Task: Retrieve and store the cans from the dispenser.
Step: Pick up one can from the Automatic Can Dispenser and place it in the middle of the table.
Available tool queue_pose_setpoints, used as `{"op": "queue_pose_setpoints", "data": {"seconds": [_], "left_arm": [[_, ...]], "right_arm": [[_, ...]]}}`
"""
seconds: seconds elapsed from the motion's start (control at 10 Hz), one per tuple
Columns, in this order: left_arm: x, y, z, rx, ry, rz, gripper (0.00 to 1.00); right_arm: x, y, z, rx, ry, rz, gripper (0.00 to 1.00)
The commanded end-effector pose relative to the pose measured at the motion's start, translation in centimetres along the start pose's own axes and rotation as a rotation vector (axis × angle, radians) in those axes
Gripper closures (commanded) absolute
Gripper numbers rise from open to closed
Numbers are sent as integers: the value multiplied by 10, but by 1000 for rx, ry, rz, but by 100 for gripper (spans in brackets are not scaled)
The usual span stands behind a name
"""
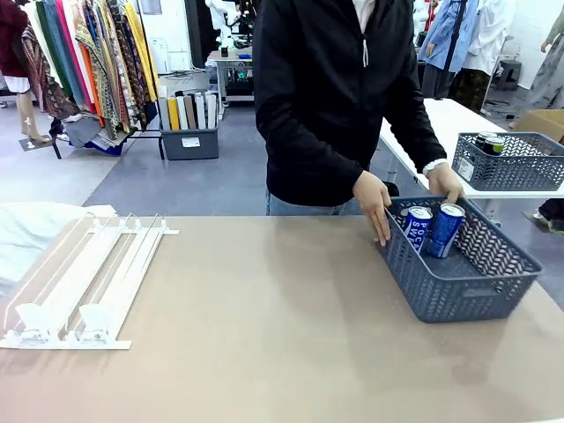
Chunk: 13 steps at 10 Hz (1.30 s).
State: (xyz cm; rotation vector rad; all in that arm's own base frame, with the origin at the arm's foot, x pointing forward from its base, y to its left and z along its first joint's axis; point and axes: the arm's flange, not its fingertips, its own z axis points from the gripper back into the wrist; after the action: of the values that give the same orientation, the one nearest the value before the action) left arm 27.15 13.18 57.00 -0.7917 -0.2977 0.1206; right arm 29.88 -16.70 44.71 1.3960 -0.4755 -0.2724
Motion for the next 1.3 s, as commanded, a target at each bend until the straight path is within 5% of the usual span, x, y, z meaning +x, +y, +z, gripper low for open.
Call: {"op": "queue_pose_setpoints", "data": {"seconds": [0.0,1.2], "left_arm": [[-1,2,1,-28,-3,-16,0],[-1,2,1,-28,-3,-16,0]], "right_arm": [[1,3,0,10,-1,10,0],[1,3,0,10,-1,10,0]]}}
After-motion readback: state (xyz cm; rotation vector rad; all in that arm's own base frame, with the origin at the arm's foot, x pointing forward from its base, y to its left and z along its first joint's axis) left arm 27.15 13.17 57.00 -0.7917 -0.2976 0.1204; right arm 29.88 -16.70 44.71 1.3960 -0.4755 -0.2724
